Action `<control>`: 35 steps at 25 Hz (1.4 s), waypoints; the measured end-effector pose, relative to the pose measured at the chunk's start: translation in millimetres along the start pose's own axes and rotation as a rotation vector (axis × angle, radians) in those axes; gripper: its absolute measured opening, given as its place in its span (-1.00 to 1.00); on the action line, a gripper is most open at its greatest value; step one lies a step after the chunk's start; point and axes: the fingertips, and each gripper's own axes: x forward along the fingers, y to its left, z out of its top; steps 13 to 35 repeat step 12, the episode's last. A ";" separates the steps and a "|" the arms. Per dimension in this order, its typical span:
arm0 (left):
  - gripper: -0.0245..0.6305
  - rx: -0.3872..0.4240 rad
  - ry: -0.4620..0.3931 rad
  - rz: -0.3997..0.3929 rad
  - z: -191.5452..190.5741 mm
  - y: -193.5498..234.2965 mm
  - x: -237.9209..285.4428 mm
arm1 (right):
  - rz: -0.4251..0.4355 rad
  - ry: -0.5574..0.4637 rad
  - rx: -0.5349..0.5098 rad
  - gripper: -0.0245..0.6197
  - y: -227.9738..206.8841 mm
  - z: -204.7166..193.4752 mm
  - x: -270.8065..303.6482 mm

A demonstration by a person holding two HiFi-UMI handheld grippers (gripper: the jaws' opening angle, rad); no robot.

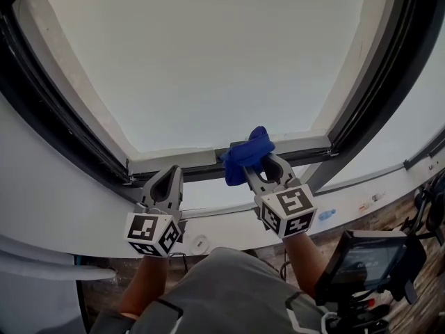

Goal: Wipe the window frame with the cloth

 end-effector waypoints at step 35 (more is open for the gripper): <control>-0.91 -0.013 0.005 -0.005 -7.7 -0.4 -3.2 | -0.008 0.005 0.007 -0.54 2.1 -5.4 -3.3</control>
